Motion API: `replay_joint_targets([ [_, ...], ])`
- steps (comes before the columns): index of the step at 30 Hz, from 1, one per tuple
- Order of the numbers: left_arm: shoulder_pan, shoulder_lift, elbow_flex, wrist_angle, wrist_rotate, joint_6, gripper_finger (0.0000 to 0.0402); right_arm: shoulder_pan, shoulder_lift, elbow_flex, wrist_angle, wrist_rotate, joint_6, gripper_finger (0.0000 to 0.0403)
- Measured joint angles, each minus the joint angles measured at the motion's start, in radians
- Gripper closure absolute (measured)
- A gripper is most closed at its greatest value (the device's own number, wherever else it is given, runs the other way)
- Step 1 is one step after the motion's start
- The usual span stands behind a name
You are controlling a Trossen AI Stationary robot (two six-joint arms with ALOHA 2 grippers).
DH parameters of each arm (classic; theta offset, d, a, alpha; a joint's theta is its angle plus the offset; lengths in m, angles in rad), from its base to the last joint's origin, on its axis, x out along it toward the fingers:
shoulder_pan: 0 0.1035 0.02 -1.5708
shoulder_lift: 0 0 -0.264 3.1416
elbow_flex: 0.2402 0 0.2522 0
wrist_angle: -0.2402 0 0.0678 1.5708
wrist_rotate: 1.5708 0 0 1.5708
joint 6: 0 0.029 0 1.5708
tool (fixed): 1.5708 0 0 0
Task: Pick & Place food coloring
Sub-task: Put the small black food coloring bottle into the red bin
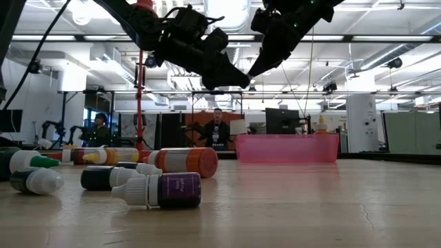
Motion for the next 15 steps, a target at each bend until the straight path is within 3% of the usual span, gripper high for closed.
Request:
replay_joint_targets([
  [15, -0.001, 0.0, 0.0, 0.001, 0.0, -0.001, 0.0355, 0.0, 0.002, 0.0, 0.0, 0.0, 0.03, 0.0336],
])
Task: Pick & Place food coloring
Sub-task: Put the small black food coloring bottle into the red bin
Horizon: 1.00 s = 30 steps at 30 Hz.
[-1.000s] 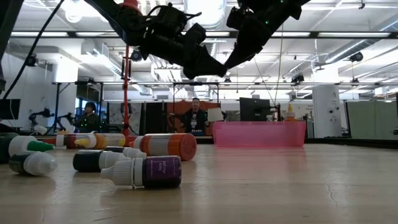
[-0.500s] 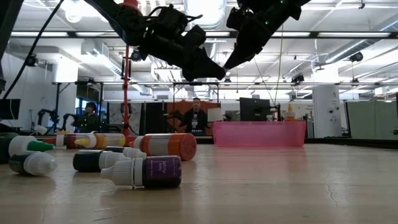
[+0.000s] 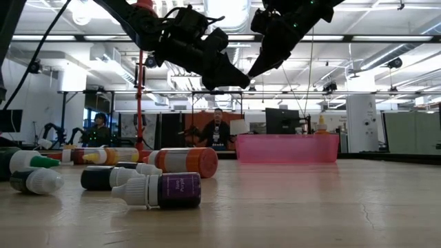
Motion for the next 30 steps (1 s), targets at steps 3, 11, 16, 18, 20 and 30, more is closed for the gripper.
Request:
replay_joint_targets([
  [3, 0.0, 0.0, 0.0, 0.0, 0.001, -0.001, 0.0348, 0.0, 0.0, 0.0, 0.0, 0.0, 0.018, 0.0338],
  [11, 0.0, 0.0, 0.0, 0.025, -0.002, -0.04, 0.03, 0.0, 0.0, -0.002, 0.0, 0.001, 0.022, 0.0339],
  [16, 0.0, -0.005, 0.0, 0.01, -0.008, -0.039, 0.0269, 0.0, 0.0, -0.002, 0.0, 0.06, 0.022, 0.0339],
  [18, 0.001, -0.016, 0.0, -0.042, -0.051, -0.029, 0.0262, 0.001, 0.0, -0.002, -0.005, 0.141, 0.026, 0.0339],
  [20, 0.001, -0.027, 0.002, -0.121, -0.12, -0.012, 0.0258, -0.01, 0.0, -0.002, -0.025, 0.231, 0.06, 0.0339],
  [30, -0.001, -0.061, -0.001, -0.42, -0.198, -0.059, 0.0257, -0.162, 0.103, 0.081, -0.244, 0.244, 0.465, 0.0339],
])
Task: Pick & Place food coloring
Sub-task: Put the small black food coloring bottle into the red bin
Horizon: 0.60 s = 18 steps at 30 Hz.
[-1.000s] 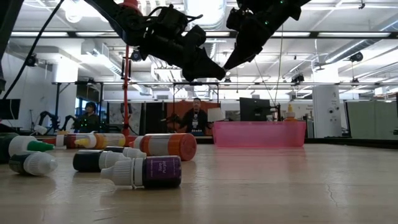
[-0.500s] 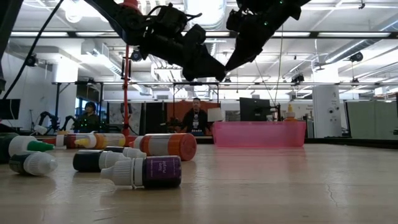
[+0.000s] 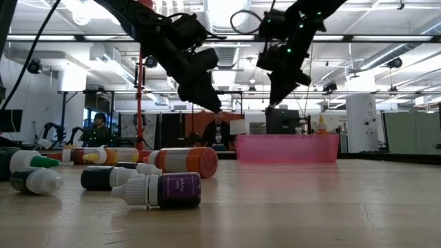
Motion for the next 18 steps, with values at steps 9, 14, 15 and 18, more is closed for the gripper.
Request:
replay_joint_targets([
  [9, 0.0, -0.013, 0.0, -0.05, -0.016, -0.104, 0.0257, -0.067, 0.34, 0.419, -0.381, -0.034, -0.034, 0.0339],
  [14, 0.0, -0.045, -0.001, -0.127, -0.018, -0.134, 0.0257, -0.122, 0.485, 0.523, -0.434, -0.136, -0.116, 0.034],
  [15, 0.0, -0.053, -0.001, -0.143, -0.019, -0.141, 0.0257, -0.133, 0.506, 0.535, -0.432, -0.139, -0.12, 0.034],
  [18, 0.0, -0.088, -0.015, -0.179, -0.038, -0.16, 0.0257, -0.164, 0.563, 0.574, -0.434, -0.144, -0.127, 0.034],
])
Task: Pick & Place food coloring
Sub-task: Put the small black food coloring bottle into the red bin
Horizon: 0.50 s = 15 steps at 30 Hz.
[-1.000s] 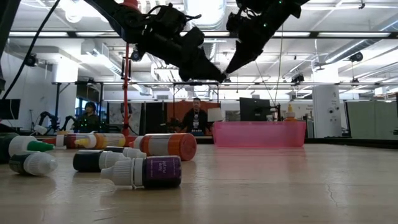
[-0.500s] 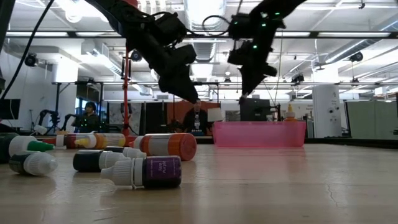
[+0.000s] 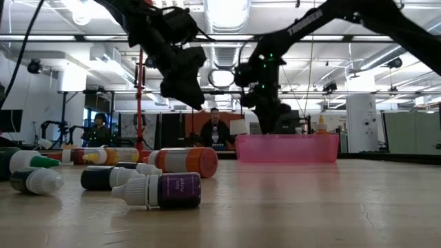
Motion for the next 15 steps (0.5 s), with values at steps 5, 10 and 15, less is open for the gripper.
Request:
replay_joint_targets([
  [5, 0.0, -0.08, -0.061, -0.003, -0.056, -0.017, 0.0257, -0.045, 0.079, 0.078, -0.025, 0.017, -0.008, 0.034],
  [10, 0.003, -0.171, -0.133, 0.005, -0.116, -0.04, 0.0257, -0.062, 0.119, 0.127, -0.024, 0.054, -0.033, 0.034],
  [15, 0.005, -0.245, -0.21, 0.023, -0.146, -0.077, 0.0257, -0.087, 0.152, 0.144, -0.047, 0.07, -0.04, 0.034],
])
